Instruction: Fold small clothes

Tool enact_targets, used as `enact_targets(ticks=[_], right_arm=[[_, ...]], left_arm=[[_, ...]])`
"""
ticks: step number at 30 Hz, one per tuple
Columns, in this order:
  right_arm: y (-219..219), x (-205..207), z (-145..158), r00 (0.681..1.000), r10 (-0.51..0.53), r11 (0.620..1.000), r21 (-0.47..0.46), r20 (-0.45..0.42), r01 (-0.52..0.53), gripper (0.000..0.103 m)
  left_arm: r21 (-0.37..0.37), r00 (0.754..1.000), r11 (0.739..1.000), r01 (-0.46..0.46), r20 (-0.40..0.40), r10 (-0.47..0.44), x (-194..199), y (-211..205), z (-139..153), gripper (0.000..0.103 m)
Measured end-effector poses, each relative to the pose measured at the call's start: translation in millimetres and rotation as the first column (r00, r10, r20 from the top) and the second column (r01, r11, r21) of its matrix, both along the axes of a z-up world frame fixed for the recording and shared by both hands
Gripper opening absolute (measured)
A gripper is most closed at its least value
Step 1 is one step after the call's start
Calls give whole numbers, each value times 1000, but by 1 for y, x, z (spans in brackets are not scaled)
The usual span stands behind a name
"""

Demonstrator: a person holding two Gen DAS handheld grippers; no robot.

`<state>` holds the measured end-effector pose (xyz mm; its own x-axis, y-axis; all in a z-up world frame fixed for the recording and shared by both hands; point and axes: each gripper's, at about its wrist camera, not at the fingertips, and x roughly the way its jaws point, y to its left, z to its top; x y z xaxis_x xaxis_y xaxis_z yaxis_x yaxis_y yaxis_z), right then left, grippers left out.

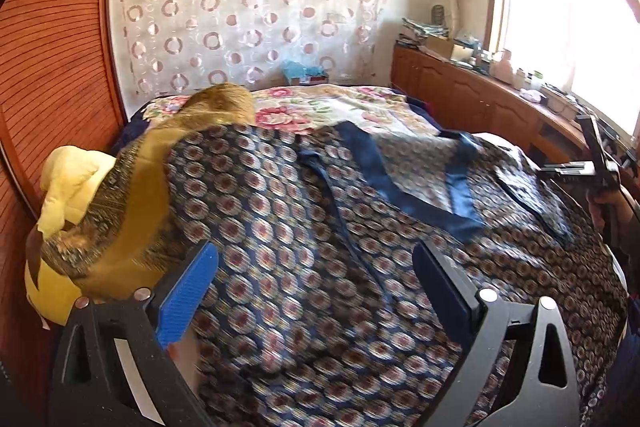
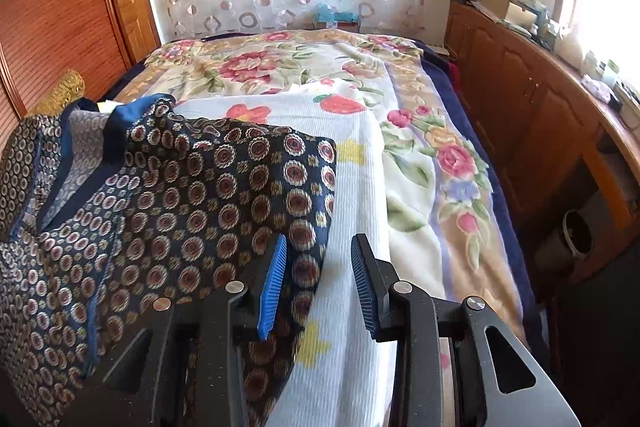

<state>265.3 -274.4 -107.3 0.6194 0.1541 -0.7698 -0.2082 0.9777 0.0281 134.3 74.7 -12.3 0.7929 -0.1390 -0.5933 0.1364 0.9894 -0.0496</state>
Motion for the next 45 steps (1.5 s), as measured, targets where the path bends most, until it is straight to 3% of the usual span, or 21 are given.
enact_targets(ticks=[4,12,14,16,22,28,35,43,45], right_arm=[[3,11,-5,1000,22,1000,-17,0,-22,35],[3,10,-5,1000,21,1000,-23,3,-21,35],[2,11,-5,1000,20,1000,-18,2,-20,36],[2,10,-5,1000,20,1000,-15,1,-20,37],[3,10,-5,1000,20,1000,-21,1,-20,38],[3,11,-5,1000,19,1000,-19,-2,-19,41],[3,12,-5,1000,19,1000,-18,-2,-20,42],[2,12,-5,1000,21,1000,-18,-2,-21,42],[2,12,-5,1000,21,1000,-18,-2,-21,42]], left_arm=[[-15,1000,999,-28,-6,28,17,19,6,85],[-18,994,994,-106,-28,105,55,56,13,82],[-21,992,993,-119,-44,118,65,66,11,76],[-40,991,991,-124,-58,122,74,77,11,64],[-69,983,985,-158,-104,151,91,100,6,55],[-92,980,984,-154,-140,140,101,103,-2,51],[-184,978,974,-130,-184,96,110,98,-11,46],[-187,979,976,-108,-190,72,109,88,-15,46],[-193,983,977,-90,-175,56,106,87,-14,35]])
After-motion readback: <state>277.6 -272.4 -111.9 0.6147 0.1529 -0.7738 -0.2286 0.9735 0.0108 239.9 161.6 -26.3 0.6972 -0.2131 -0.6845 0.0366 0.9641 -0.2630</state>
